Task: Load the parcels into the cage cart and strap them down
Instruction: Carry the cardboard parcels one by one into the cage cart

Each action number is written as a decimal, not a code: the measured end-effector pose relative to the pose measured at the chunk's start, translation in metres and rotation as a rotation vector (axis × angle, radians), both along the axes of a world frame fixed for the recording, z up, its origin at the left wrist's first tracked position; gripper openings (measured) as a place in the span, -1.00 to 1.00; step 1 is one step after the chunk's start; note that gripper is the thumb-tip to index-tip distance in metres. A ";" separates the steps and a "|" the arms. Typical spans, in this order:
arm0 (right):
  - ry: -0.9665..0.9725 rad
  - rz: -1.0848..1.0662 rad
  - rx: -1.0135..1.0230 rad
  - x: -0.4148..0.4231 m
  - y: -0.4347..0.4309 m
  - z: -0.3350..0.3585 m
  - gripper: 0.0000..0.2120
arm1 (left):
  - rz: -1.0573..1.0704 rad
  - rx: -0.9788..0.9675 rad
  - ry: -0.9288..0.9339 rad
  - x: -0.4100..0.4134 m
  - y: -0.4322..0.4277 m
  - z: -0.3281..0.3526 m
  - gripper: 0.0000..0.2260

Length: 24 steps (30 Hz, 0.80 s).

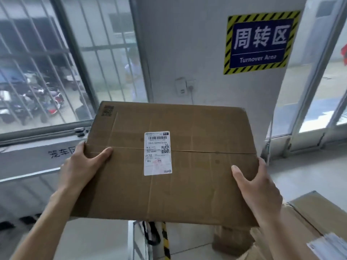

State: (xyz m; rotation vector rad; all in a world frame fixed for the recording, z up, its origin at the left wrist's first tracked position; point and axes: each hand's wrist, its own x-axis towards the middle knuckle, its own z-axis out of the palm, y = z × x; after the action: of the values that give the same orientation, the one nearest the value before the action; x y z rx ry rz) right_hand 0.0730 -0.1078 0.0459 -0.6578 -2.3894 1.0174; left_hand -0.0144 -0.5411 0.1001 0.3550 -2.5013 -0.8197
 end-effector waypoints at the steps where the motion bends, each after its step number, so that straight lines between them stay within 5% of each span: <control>1: 0.006 0.035 -0.008 -0.005 -0.026 -0.001 -0.25 | 0.031 0.012 -0.002 0.010 -0.030 -0.001 -0.10; 12: -0.094 0.261 -0.065 -0.018 -0.303 -0.056 -0.12 | 0.257 0.026 -0.073 0.098 -0.309 -0.045 -0.14; 24: -0.333 0.349 -0.033 -0.061 -0.451 -0.129 -0.23 | 0.350 0.129 -0.327 0.092 -0.445 -0.145 -0.21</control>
State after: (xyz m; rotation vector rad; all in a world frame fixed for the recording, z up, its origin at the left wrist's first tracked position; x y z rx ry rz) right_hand 0.0116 -0.5592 -0.0833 -0.4576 -2.8567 1.1649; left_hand 0.0774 -0.9860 -0.0450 1.0122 -2.5689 -0.8314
